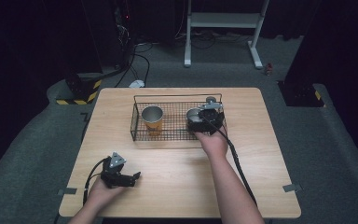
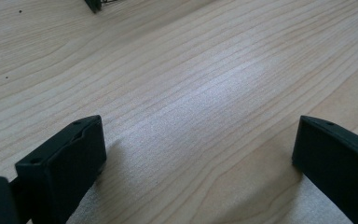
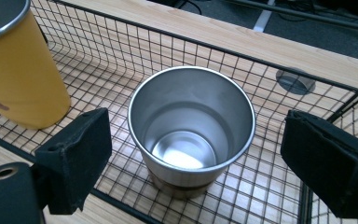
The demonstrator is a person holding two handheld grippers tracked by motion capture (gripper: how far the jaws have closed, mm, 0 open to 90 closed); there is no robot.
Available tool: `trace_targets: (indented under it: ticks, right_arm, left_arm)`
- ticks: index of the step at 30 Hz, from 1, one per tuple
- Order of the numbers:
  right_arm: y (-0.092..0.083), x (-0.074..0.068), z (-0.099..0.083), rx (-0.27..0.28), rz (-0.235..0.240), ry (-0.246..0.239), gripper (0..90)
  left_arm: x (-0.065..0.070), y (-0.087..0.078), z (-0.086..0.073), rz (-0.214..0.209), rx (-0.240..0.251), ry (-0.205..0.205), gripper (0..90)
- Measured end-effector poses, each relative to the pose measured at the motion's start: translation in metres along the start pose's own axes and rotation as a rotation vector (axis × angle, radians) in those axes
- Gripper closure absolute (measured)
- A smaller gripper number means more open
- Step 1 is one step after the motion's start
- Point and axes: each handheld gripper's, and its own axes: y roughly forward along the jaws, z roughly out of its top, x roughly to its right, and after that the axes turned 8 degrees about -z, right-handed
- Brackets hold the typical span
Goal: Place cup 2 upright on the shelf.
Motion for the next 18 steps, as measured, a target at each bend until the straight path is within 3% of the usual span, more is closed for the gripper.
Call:
trace_targets:
  ticks: [18]
  right_arm:
    - [-0.023,0.008,-0.022,0.044,0.010,0.014,9.5]
  left_arm:
    - [0.000,0.000,0.000,-0.002,0.003,0.003,2.9]
